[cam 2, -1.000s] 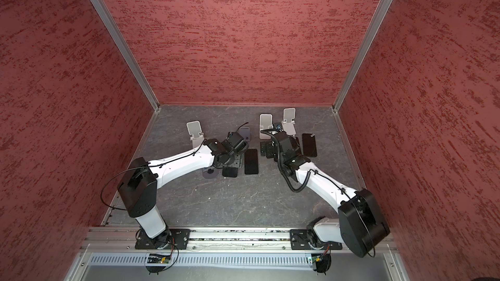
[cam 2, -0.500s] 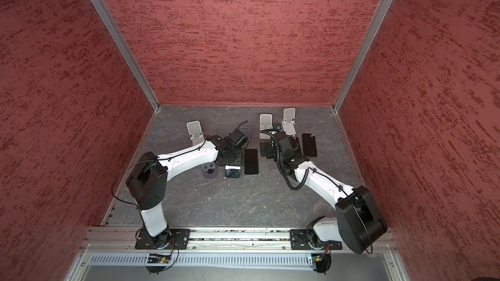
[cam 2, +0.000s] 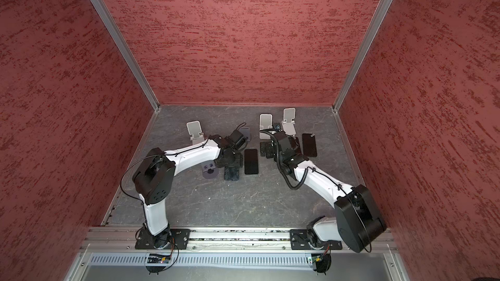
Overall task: Remove the phone from the phone stand
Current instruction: Place the phone at the center of the table.
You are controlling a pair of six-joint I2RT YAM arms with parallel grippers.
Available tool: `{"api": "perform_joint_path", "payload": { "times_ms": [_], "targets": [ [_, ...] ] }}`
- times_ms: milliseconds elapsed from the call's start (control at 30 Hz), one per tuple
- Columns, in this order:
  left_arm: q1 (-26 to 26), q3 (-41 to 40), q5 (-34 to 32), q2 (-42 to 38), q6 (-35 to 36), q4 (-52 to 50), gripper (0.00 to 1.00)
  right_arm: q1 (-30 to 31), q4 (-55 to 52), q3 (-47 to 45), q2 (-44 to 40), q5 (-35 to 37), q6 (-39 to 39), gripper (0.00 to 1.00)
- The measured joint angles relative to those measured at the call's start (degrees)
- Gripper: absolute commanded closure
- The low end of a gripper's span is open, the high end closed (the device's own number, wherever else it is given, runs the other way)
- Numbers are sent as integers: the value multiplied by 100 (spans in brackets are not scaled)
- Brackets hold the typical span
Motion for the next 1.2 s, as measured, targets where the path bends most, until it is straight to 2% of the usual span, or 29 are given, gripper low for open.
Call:
{"api": "perform_joint_path", "payload": {
  "times_ms": [1200],
  "targets": [
    [262,426,376,754,-13,-136,34,-72,15,-11,0,-2,46,1]
  ]
}}
